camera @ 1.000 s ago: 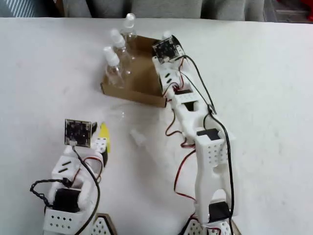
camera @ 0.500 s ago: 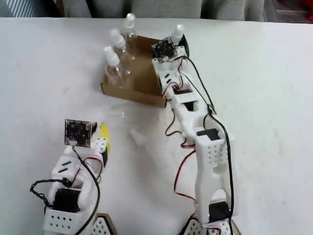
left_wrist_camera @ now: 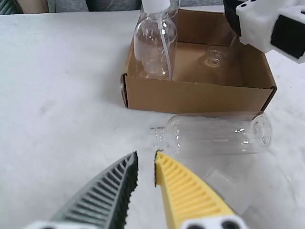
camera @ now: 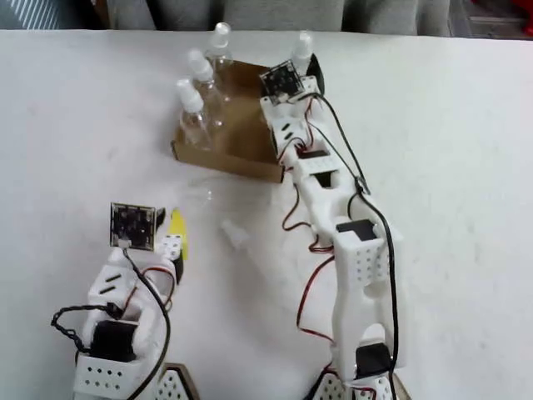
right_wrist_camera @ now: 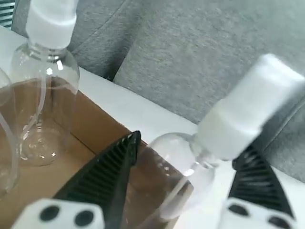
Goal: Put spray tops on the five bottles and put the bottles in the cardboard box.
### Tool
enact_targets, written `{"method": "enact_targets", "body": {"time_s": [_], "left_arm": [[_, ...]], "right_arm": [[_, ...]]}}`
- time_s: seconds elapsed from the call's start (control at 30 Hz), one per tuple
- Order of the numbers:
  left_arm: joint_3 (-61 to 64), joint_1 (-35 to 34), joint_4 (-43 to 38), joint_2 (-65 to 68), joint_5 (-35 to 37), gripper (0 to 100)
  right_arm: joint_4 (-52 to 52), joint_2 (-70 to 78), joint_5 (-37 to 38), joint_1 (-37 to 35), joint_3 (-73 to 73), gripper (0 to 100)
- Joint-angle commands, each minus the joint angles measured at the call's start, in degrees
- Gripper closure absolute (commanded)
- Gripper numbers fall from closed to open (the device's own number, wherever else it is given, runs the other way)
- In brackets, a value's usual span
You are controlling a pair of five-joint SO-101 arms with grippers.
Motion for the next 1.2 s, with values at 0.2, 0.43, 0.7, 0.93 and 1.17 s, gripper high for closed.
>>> {"method": "enact_targets", "body": {"time_s": [0.2,0.43,0.7,0.93,1.17], "left_arm": [[-0.09,-0.48,-1.14,-0.57,-0.7,91],[-0.09,-1.89,-1.41,-0.57,-0.7,91],[-0.09,-1.89,-1.41,-0.57,-0.7,91],[-0.09,-1.89,-1.41,-0.57,-0.7,91],[-0.09,-1.89,-1.41,-0.57,-0.7,91]], "right_arm": [[4.18,-8.13,0.7,-1.01,-0.53,73.2],[4.18,-8.48,0.79,-1.89,-0.44,73.2],[4.18,-8.57,0.79,-1.63,-0.44,73.3],[13.23,-14.55,0.26,0.57,-0.44,73.3],[30.46,-22.9,-8.26,-0.22,-0.62,73.4]]}}
